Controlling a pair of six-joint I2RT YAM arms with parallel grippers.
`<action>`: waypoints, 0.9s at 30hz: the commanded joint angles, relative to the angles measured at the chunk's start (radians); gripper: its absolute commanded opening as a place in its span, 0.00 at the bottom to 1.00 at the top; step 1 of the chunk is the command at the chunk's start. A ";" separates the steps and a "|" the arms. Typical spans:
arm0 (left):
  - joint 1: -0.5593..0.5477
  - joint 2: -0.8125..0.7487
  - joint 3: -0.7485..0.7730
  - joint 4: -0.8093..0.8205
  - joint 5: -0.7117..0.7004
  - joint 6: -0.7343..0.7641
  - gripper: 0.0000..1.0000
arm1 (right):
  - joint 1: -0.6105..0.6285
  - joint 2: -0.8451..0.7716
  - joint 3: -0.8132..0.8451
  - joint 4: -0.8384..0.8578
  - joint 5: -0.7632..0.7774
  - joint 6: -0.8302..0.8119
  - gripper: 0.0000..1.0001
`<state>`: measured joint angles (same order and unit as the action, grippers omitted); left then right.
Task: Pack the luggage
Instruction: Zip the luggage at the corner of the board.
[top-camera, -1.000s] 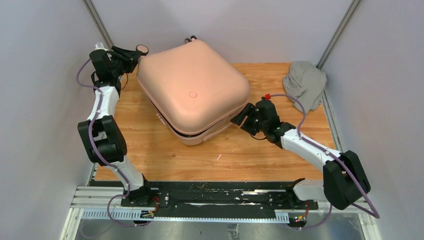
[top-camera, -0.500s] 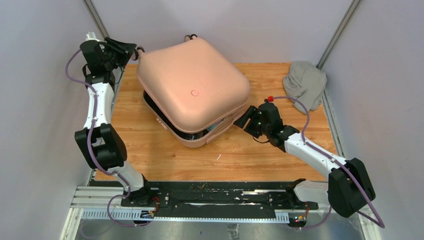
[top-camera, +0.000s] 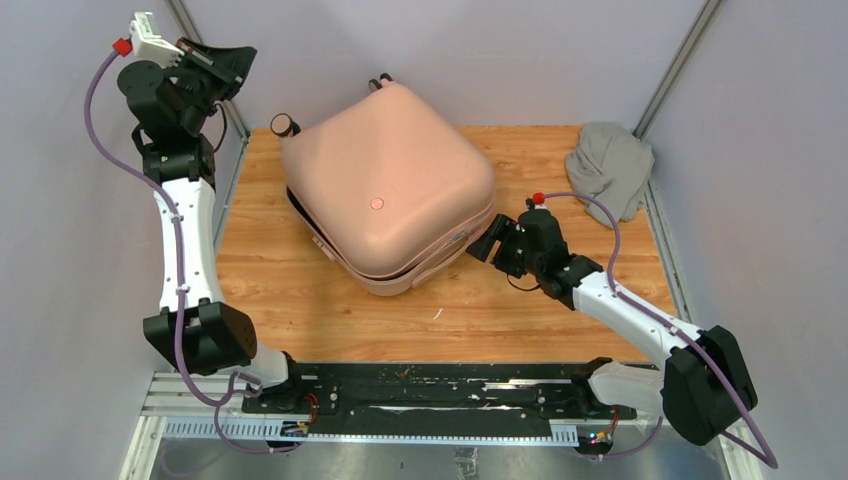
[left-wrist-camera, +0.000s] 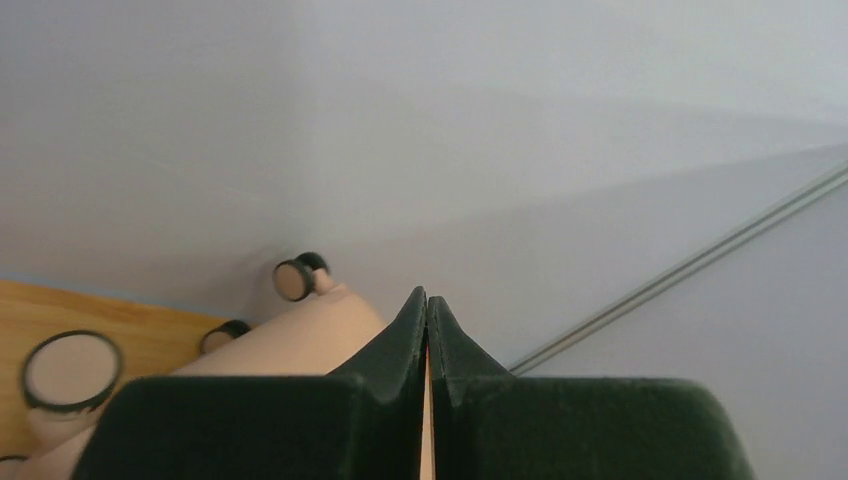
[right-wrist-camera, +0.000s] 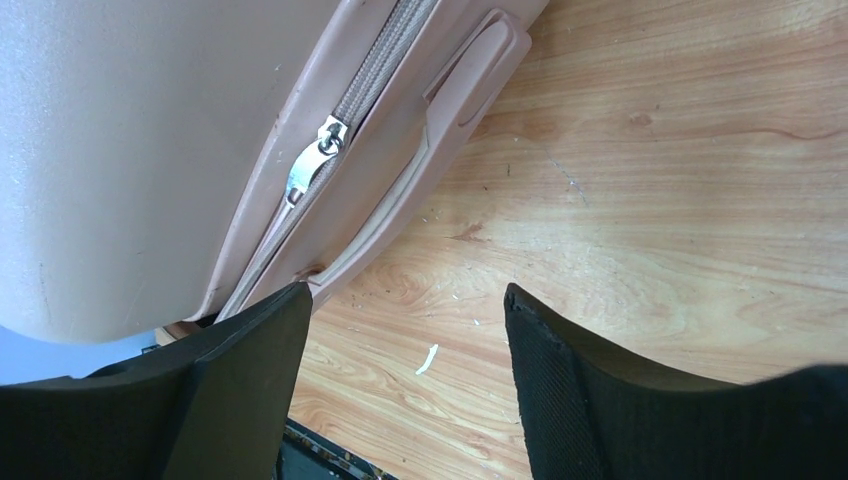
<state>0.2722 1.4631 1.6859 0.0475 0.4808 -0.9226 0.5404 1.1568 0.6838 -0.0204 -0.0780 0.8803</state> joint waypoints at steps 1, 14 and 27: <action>0.020 0.025 -0.016 -0.169 0.019 0.222 0.05 | 0.016 -0.021 0.007 -0.035 0.030 -0.040 0.75; 0.099 -0.019 -0.249 -0.235 0.050 0.436 0.17 | 0.055 0.184 0.153 -0.023 0.146 0.048 0.68; 0.136 -0.033 -0.372 -0.245 0.078 0.502 0.20 | 0.079 0.213 0.190 0.007 0.159 0.091 0.67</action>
<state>0.3813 1.4376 1.3586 -0.2035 0.5426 -0.4561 0.6025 1.3735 0.8482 -0.0216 0.0360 0.9432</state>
